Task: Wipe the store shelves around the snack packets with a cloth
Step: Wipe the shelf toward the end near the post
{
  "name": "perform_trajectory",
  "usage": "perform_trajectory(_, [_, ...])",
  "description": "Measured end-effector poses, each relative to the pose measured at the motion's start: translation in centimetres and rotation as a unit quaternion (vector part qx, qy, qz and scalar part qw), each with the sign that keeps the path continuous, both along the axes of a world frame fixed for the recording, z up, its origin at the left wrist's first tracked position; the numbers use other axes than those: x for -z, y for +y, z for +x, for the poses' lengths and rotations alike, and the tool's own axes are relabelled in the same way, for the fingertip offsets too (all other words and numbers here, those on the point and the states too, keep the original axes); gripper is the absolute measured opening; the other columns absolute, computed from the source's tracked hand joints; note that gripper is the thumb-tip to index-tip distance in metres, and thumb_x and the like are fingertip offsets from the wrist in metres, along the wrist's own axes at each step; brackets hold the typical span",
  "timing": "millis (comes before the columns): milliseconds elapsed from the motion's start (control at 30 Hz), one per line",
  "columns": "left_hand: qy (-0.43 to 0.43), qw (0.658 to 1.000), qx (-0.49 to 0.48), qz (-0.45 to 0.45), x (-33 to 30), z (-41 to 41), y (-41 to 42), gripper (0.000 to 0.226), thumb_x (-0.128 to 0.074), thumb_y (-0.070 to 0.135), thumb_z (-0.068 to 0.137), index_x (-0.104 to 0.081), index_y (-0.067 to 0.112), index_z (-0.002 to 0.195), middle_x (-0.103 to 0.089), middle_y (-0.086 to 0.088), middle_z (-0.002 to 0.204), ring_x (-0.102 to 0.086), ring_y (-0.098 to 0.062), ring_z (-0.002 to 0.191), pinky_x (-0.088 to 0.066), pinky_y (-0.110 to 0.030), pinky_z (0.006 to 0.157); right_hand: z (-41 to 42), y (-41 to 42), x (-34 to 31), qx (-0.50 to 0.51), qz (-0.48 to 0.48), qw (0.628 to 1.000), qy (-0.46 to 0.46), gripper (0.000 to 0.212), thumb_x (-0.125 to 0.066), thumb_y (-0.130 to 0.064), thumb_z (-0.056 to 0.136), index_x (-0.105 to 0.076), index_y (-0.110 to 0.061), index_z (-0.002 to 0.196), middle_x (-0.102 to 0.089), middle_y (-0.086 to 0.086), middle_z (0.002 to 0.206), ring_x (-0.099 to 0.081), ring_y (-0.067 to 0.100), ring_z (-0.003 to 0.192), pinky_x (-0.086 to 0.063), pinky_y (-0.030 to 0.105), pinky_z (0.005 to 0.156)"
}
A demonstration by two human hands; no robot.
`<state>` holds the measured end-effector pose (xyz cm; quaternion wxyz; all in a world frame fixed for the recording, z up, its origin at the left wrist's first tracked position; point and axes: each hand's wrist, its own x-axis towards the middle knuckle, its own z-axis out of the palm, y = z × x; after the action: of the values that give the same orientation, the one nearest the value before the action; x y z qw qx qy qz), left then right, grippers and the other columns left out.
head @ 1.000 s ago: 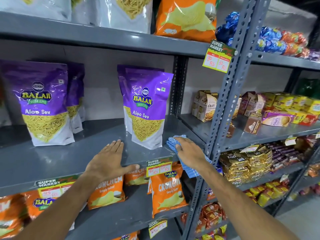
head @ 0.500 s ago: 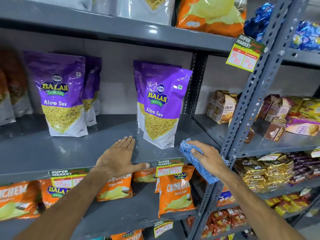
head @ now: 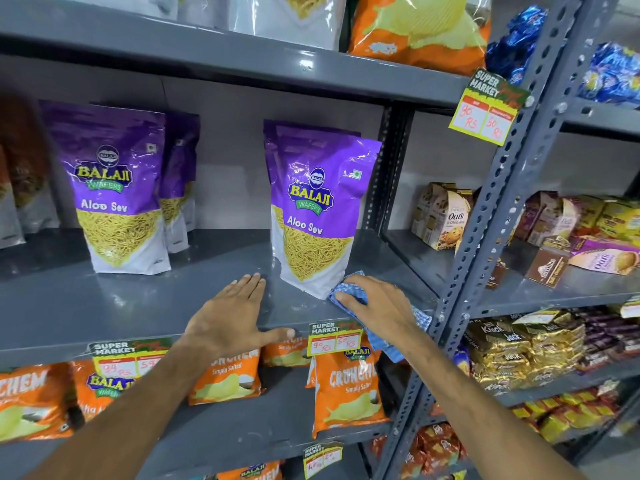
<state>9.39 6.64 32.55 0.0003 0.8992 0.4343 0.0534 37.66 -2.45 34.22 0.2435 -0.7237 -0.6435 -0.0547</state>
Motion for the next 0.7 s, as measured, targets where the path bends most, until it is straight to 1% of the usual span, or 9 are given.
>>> perform_trajectory(67, [0.001,1.000,-0.002,-0.001,0.0,0.0,0.0,0.131,-0.022,0.102,0.075,0.004,0.012,0.166,0.005,-0.004,0.176,0.002,-0.018,0.162,0.002,-0.031,0.126,-0.4,0.7,-0.1,0.018,0.005,1.000,-0.007,0.039,-0.048,-0.068,0.093,-0.062,-0.037,0.112,-0.073,-0.011,0.112,-0.067,0.021,0.102,-0.054,0.043,0.083])
perform_trajectory(133, [-0.001,1.000,-0.003,-0.001,0.0,0.1,0.0,0.130,-0.024,0.102,0.075,0.004,0.013,0.166,0.005,-0.003,0.176,0.002,-0.018,0.162,0.003,-0.030,0.125,-0.4,1.3,-0.1,0.035,0.008,0.999,-0.013,0.038,-0.048,-0.068,0.092,-0.061,-0.036,0.107,-0.074,-0.009,0.107,-0.068,0.022,0.099,-0.054,0.042,0.079])
perform_trajectory(200, [-0.004,1.000,-0.002,0.001,0.1,0.1,0.0,0.130,-0.024,0.102,0.075,0.004,0.013,0.166,0.004,-0.003,0.176,0.001,-0.017,0.162,0.003,-0.030,0.125,-0.3,1.9,-0.2,0.050,0.008,0.999,-0.018,0.037,-0.048,-0.067,0.092,-0.061,-0.037,0.107,-0.074,-0.008,0.108,-0.068,0.022,0.100,-0.054,0.041,0.081])
perform_trajectory(300, [-0.011,1.000,-0.002,0.000,0.2,0.0,0.1,0.132,-0.022,0.104,0.073,0.004,0.014,0.166,0.004,-0.002,0.176,0.001,-0.017,0.162,0.000,-0.033,0.129,0.1,2.9,-0.3,0.064,-0.006,0.998,-0.018,0.038,-0.048,-0.068,0.091,-0.061,-0.037,0.108,-0.074,-0.005,0.110,-0.068,0.026,0.103,-0.054,0.043,0.084])
perform_trajectory(433, [-0.015,1.000,0.002,0.003,0.1,0.0,0.0,0.131,-0.023,0.103,0.074,0.003,0.014,0.166,0.002,-0.002,0.177,0.001,-0.016,0.162,-0.001,-0.033,0.130,0.6,4.4,-0.6,0.070,-0.027,0.997,-0.012,0.040,-0.048,-0.069,0.090,-0.059,-0.034,0.107,-0.073,-0.001,0.112,-0.067,0.031,0.104,-0.053,0.044,0.084])
perform_trajectory(500, [-0.021,1.000,0.003,0.002,0.2,0.0,0.2,0.133,-0.020,0.105,0.071,0.003,0.015,0.166,0.002,-0.001,0.177,0.000,-0.016,0.162,-0.003,-0.035,0.132,0.8,5.2,-0.9,0.079,-0.037,0.996,-0.006,0.040,-0.049,-0.070,0.089,-0.058,-0.032,0.102,-0.073,0.002,0.113,-0.067,0.033,0.105,-0.052,0.044,0.084])
perform_trajectory(567, [-0.031,0.999,0.003,0.002,0.5,-0.1,0.3,0.134,-0.017,0.107,0.069,0.002,0.016,0.166,0.000,0.000,0.177,-0.001,-0.016,0.162,-0.005,-0.036,0.132,1.2,6.0,-1.0,0.081,-0.041,0.996,0.006,0.039,-0.051,-0.067,0.090,-0.055,-0.028,0.093,-0.073,0.006,0.110,-0.066,0.035,0.103,-0.049,0.041,0.078])
perform_trajectory(633, [-0.042,0.999,0.006,0.005,0.8,-0.1,0.5,0.136,-0.016,0.108,0.068,0.001,0.015,0.166,-0.001,0.000,0.177,-0.001,-0.015,0.162,-0.005,-0.036,0.132,2.3,6.8,-0.9,0.079,-0.037,0.996,0.027,0.038,-0.054,-0.059,0.093,-0.055,-0.021,0.089,-0.072,0.011,0.103,-0.065,0.039,0.100,-0.044,0.039,0.070])
perform_trajectory(700, [-0.044,0.999,0.008,0.010,0.9,-0.1,0.6,0.136,-0.016,0.107,0.069,0.001,0.014,0.166,0.000,0.000,0.177,0.001,-0.014,0.162,-0.004,-0.036,0.132,4.4,7.8,-0.7,0.085,-0.034,0.994,0.056,0.034,-0.055,-0.051,0.095,-0.053,-0.018,0.088,-0.071,0.014,0.097,-0.065,0.040,0.097,-0.046,0.040,0.067])
